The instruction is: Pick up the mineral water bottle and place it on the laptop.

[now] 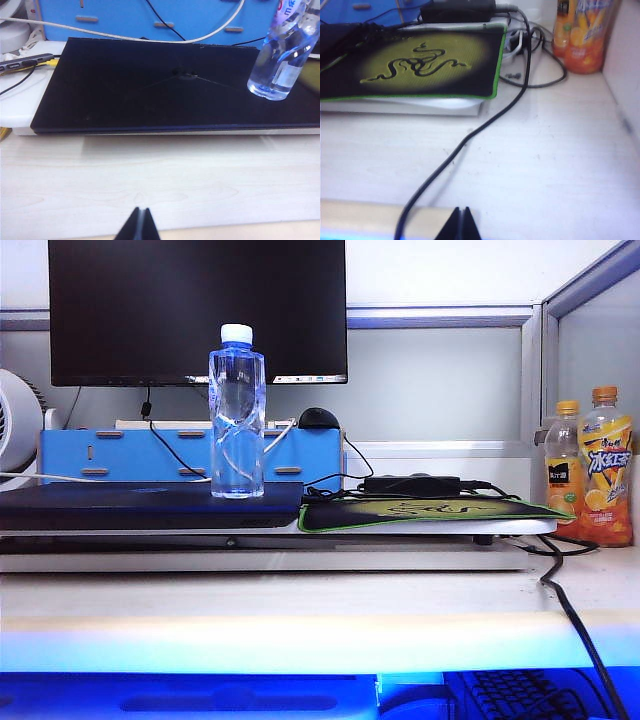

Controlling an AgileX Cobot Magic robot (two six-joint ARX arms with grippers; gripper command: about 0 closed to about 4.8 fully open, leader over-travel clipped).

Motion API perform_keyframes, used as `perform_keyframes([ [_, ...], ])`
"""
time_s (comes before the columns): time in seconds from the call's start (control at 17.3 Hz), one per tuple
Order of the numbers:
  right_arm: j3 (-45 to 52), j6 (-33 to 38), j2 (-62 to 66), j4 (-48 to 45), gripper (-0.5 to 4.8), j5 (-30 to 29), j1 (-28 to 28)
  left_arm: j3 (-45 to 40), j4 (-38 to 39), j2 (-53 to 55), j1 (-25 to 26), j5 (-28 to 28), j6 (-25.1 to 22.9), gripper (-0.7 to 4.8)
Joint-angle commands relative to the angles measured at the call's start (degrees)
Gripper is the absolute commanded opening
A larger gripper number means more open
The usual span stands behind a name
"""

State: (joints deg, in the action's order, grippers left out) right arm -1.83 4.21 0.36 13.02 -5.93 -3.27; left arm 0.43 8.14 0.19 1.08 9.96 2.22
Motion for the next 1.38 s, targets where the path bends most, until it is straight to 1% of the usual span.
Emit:
perform_keyframes([
  [0.06, 0.3, 0.7, -0.1, 0.0, -0.05, -0.2, 0.0, 0.0, 0.3, -0.1, 0.0, 0.3, -0.1, -0.02],
  [0.17, 0.3, -2.2, -0.1, 0.0, -0.05, 0.2, 0.0, 0.0, 0.3, -0.1, 0.0, 0.3, -0.1, -0.02],
  [0.23, 0.3, -2.6, -0.1, 0.0, -0.05, 0.5, 0.0, 0.0, 0.3, -0.1, 0.0, 0.3, -0.1, -0.02],
  [1.38, 0.3, -2.6, -0.1, -0.1, -0.04, 0.9, -0.1, 0.0, 0.3, -0.1, 0.0, 0.3, -0.1, -0.02],
])
